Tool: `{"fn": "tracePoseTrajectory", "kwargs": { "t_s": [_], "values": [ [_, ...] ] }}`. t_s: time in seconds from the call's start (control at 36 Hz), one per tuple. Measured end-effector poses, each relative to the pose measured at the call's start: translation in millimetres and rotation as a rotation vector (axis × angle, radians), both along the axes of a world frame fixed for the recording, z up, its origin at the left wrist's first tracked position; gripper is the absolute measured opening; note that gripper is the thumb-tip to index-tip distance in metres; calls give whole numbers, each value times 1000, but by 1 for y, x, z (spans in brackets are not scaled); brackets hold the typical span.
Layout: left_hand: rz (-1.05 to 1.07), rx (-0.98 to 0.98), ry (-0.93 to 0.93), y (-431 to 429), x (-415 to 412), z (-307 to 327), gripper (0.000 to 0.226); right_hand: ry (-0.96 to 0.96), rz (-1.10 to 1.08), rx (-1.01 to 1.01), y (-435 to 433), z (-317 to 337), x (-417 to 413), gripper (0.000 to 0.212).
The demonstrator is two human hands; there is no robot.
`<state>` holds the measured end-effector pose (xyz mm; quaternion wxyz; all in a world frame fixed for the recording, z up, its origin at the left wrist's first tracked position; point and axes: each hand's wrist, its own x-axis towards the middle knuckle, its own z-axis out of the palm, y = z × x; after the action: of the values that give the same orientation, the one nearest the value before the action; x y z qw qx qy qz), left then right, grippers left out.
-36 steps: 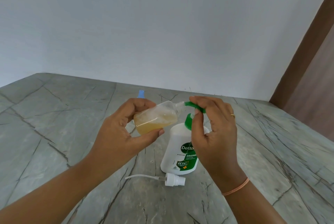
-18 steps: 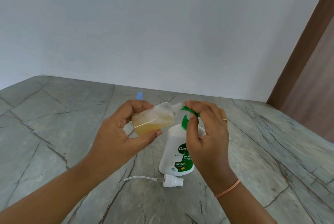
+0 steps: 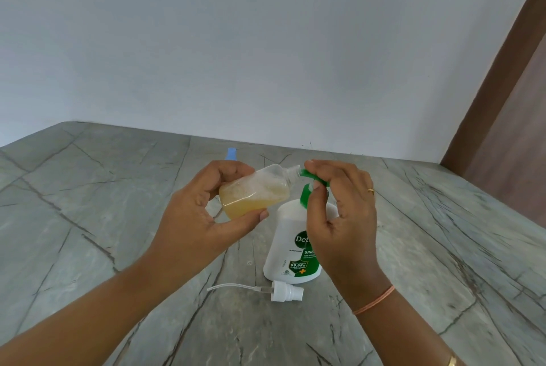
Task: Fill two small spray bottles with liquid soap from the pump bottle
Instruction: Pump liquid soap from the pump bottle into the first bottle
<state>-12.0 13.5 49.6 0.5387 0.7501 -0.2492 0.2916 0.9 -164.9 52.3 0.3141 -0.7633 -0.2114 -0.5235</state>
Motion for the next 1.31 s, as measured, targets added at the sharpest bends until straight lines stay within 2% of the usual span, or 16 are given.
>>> {"fn": "tracePoseTrajectory", "kwargs": {
  "t_s": [0.25,0.61,1.31],
  "values": [
    [6,16,-15,-1,-1,1,41,39,5,29,-1,5,-5,28],
    [0,7,-10,-1,-1,0,42,-18,3,34,-1,1,-5,27],
    [12,5,4,-1,-1,0,43,-8,3,18,-1,3,-3,27]
  ]
}}
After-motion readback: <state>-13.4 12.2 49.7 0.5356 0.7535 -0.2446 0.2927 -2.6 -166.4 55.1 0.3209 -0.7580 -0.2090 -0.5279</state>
